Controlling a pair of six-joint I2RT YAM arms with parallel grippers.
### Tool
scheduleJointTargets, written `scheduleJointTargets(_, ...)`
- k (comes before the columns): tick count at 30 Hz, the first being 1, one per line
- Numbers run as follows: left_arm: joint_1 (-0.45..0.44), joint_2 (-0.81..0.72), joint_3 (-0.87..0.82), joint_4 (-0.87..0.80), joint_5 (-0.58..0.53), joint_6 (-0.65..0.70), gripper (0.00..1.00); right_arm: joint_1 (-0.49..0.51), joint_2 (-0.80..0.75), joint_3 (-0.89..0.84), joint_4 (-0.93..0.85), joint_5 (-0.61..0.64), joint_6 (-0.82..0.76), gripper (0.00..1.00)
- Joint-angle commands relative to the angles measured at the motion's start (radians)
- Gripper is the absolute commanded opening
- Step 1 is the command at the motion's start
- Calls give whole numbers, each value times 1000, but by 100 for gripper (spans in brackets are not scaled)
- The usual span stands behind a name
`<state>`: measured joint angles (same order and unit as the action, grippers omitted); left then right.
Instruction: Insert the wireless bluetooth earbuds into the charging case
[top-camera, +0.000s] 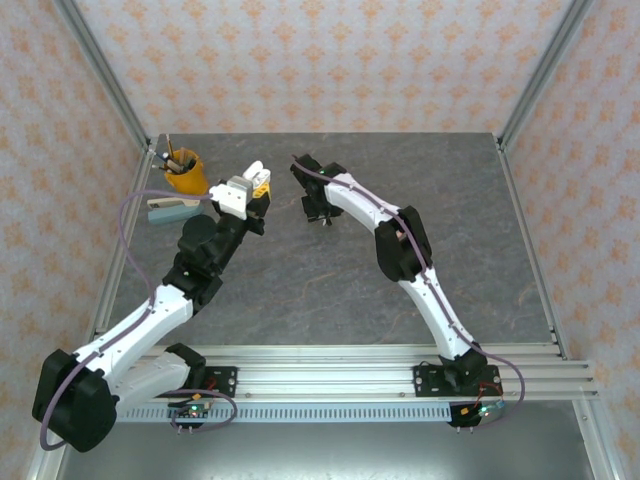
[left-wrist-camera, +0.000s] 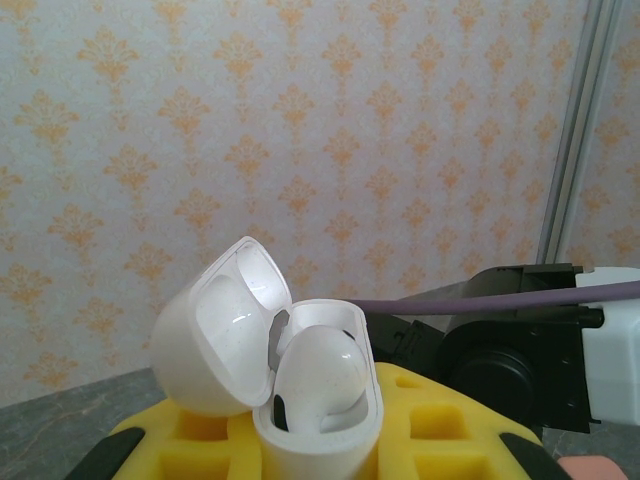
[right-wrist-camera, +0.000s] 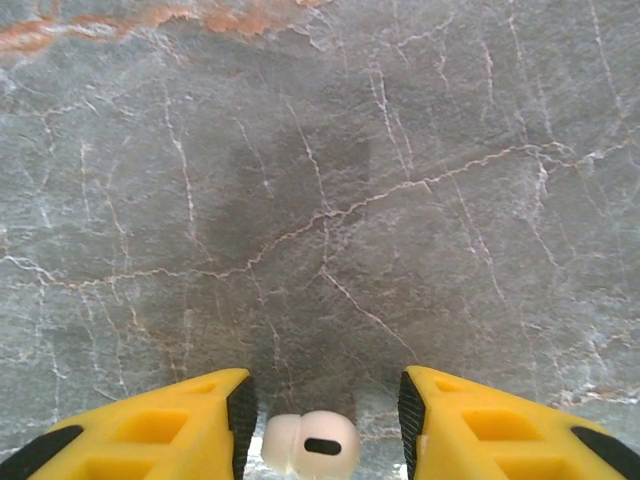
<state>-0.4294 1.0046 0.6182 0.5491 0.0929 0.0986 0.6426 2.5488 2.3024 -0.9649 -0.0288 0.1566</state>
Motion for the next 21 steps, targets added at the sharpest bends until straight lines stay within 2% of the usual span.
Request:
scheduleJointTargets(1,10,5,29,35,14,-14,0,-3,-22,-57,13,-11,15,45)
scheduleJointTargets(21,9,29,49,36,27,-30,0,-3,-110,-203,95,-46,59,42)
